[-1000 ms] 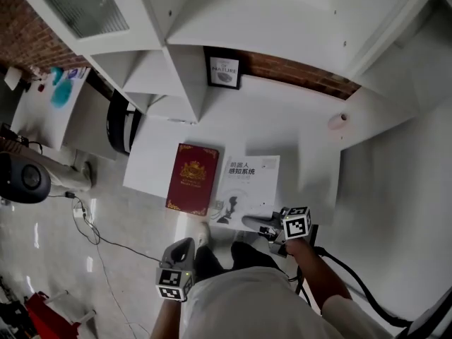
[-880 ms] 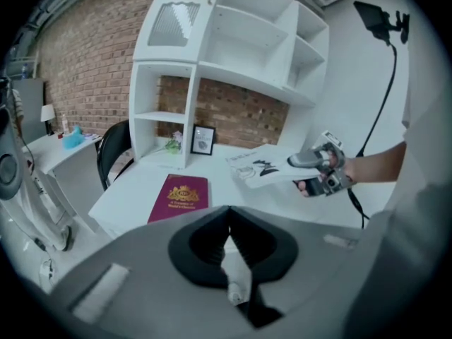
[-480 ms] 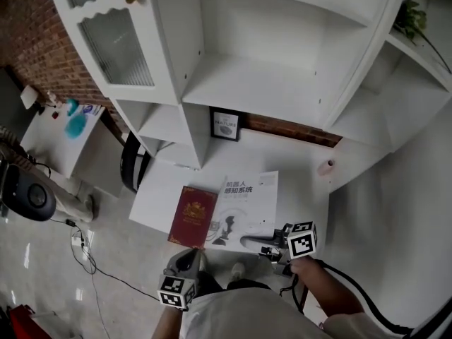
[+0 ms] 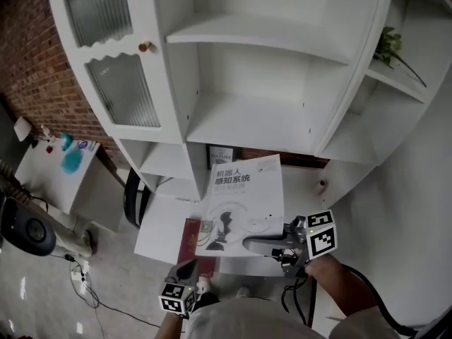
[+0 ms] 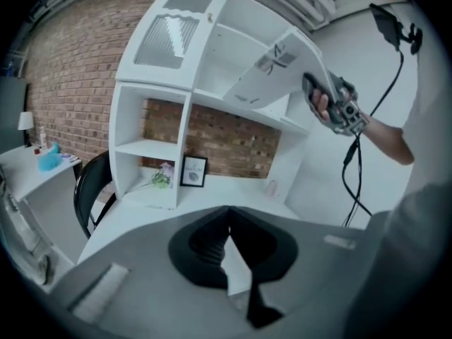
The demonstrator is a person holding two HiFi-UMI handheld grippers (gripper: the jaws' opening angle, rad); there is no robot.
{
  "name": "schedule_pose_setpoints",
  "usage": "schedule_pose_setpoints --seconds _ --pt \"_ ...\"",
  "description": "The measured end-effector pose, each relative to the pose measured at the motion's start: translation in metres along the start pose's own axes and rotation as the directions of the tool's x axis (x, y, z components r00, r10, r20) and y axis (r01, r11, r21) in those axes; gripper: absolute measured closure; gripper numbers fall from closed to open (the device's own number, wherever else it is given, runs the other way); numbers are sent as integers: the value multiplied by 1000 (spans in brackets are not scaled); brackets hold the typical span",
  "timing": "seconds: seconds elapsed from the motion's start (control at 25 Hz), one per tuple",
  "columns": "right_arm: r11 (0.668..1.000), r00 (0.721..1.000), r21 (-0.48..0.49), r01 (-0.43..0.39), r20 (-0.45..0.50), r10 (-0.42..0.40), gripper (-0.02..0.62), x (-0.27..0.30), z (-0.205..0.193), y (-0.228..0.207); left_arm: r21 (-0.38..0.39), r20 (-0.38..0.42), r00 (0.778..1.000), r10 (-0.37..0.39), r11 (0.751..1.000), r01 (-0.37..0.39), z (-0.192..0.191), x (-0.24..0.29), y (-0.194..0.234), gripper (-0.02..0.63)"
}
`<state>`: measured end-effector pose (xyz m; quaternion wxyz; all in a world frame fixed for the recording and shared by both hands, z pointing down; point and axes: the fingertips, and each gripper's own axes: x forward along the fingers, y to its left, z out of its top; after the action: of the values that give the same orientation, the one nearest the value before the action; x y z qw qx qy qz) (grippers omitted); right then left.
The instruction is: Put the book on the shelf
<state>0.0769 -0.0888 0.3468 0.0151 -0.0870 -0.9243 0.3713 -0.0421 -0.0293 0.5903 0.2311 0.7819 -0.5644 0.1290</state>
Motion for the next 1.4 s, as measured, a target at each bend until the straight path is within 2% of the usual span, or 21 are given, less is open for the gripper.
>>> schedule_pose_setpoints --seconds 0.16,0.36,0.48,0.6,0.76,0.96,1.16,1.4 --pt "1000 999 -25 -10 41 11 505 14 54 6 5 16 1000 -19 1000 19 16 8 20 600" --pt "999 998 -35 35 60 -33 501 34 114 -24 16 25 998 -49 999 48 30 15 39 600" --pt "998 996 4 62 63 -62 499 42 144 -47 19 25 998 -55 998 54 39 19 51 600" --pt "992 994 86 89 53 -94 499 52 167 -78 11 11 999 -51 999 51 47 24 69 600" --pt "972 991 196 128 21 -135 499 52 170 -106 1 12 999 -33 999 33 46 24 91 600" --pt "920 970 310 240 -57 -235 499 48 177 -149 -29 -15 999 -30 999 30 42 30 113 600" --pt "888 934 292 355 -163 -319 499 57 208 -183 -23 -23 998 -56 998 55 50 46 132 600" --pt "872 893 238 428 -259 -368 497 58 211 -199 -10 -26 997 -73 997 73 47 41 128 600"
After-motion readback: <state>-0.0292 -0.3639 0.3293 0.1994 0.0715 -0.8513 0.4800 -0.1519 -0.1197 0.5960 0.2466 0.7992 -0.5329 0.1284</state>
